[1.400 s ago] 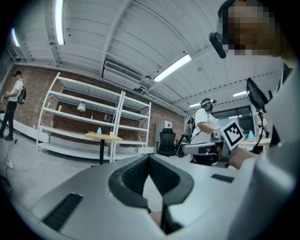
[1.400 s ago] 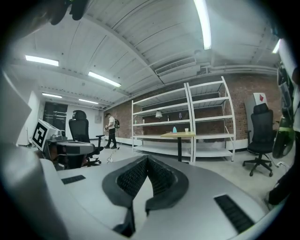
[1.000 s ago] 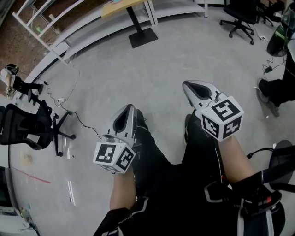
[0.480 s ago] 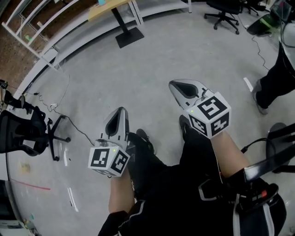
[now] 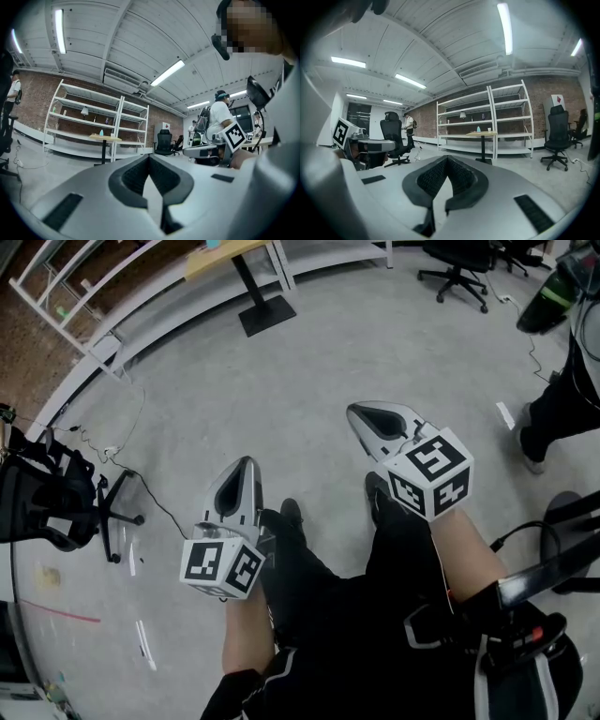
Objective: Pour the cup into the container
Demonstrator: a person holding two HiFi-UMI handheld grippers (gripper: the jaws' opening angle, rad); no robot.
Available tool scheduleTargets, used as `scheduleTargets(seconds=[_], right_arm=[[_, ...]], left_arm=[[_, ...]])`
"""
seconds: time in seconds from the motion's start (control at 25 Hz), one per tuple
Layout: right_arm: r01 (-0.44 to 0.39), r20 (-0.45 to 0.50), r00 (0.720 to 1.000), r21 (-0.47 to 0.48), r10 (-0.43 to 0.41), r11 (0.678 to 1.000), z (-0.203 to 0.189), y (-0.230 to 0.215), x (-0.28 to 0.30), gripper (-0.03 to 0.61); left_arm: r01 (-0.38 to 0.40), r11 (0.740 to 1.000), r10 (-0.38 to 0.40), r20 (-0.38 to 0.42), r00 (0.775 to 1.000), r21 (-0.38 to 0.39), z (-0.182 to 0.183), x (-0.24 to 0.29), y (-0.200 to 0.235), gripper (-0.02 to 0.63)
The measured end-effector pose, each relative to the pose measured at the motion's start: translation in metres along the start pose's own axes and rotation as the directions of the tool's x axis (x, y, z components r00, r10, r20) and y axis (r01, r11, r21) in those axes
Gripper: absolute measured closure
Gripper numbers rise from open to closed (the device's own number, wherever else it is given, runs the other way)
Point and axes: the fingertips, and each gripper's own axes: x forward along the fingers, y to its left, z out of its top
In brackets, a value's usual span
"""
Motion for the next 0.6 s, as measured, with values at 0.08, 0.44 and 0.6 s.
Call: scheduleTargets(seconds=[0.08, 0.44, 0.6], right_arm=[[-0.002, 0.000, 1.000, -0.003, 0.002, 1.000, 0.002, 0.000, 0.001, 0.577], [0.014, 0.004, 1.000, -0.002, -0.014, 1.000, 0.003, -0.009, -0.003, 0.577], [0.019, -0.001, 1.000, -0.019, -0.019, 1.000, 0.001, -0.010, -0.002, 0.577]], left_arm=[[0.000, 1.000, 0.000, 0.001, 1.000, -0.003, 0.001, 0.000, 0.002, 0.612], [0.018, 1.000, -0.018, -0.009, 1.000, 0.009, -0.001, 0.006, -0.003, 0.612], [0.019, 1.000, -0.019, -0.014, 1.000, 0.004, -0.005, 0.007, -0.004, 0.612]])
